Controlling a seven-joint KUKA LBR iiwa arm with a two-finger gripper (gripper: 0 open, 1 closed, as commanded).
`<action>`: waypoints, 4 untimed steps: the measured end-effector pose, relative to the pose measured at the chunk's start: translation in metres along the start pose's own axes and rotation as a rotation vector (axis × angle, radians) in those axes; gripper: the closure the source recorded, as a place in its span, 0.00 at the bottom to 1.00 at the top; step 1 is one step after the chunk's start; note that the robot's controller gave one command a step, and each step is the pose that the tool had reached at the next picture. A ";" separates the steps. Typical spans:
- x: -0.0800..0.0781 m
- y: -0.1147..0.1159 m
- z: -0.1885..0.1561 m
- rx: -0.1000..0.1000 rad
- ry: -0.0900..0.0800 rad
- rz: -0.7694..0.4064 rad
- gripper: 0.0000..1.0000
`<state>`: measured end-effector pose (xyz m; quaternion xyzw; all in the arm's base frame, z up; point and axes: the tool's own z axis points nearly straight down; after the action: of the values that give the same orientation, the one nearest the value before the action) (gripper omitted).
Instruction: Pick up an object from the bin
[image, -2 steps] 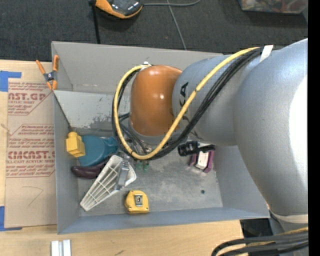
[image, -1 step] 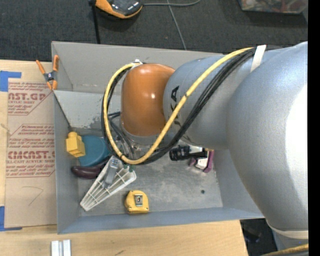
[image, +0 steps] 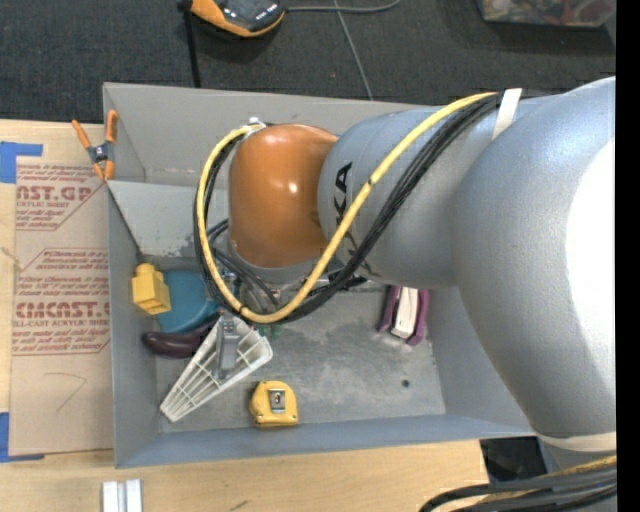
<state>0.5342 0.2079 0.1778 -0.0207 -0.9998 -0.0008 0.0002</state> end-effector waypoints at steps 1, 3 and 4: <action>-0.005 0.010 0.013 -0.002 -0.004 -0.142 0.00; -0.007 0.015 0.028 -0.002 -0.002 0.129 0.00; -0.009 0.017 0.069 -0.003 -0.006 -0.143 0.00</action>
Offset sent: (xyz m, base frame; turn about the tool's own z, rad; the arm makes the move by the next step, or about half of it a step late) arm 0.0082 0.0173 -0.0467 -0.2566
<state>0.5440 0.2249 0.1091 0.0505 -0.9987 -0.0021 -0.0028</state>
